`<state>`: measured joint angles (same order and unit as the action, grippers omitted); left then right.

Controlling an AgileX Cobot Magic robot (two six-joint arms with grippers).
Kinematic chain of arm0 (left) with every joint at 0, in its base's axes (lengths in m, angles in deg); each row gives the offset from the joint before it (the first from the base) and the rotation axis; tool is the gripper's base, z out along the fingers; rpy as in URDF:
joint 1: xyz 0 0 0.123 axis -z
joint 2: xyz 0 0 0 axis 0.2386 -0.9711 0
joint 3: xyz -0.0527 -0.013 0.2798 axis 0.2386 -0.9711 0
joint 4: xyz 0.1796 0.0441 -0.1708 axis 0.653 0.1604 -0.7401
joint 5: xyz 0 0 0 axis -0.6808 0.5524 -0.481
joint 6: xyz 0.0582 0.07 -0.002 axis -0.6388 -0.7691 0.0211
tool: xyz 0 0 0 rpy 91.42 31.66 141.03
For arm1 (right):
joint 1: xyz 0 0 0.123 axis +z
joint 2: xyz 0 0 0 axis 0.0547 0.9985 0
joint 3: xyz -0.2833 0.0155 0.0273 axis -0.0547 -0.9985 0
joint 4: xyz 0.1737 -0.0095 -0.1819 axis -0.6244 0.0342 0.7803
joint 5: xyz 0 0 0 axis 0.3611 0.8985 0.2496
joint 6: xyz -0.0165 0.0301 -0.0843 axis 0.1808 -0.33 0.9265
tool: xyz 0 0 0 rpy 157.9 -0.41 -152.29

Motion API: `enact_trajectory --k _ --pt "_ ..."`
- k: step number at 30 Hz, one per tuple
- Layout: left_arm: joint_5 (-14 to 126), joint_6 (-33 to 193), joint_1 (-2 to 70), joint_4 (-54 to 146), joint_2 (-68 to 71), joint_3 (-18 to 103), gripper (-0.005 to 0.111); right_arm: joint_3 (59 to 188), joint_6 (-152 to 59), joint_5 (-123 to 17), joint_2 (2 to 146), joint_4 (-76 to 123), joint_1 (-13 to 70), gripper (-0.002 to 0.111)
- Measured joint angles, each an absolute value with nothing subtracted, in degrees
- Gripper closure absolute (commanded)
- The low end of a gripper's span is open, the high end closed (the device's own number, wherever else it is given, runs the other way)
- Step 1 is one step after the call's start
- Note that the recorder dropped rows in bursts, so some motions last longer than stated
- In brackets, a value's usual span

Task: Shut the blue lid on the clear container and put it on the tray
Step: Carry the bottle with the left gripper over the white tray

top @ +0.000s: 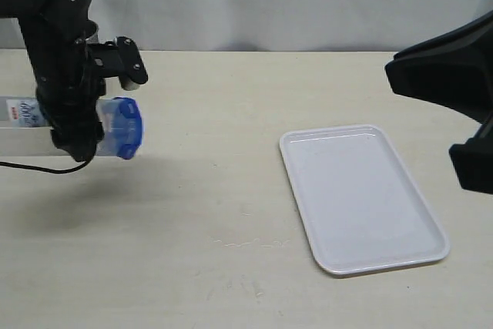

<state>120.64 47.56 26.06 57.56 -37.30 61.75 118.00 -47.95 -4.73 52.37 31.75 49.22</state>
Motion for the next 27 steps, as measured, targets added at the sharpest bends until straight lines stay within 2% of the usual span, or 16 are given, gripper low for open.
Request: enact_trajectory --k 10,20,27 --pt "108.27 12.19 26.06 10.92 -37.30 61.75 0.107 115.63 -51.92 -5.97 52.37 34.85 49.22 0.104" --pt "117.05 -21.85 27.56 -30.50 -38.08 61.85 0.107 112.78 -73.53 -5.47 52.37 57.02 48.77 0.104" --pt "120.03 -33.51 33.13 -49.48 -41.98 61.98 0.107 109.10 -79.46 -8.01 53.73 60.43 36.60 0.104"
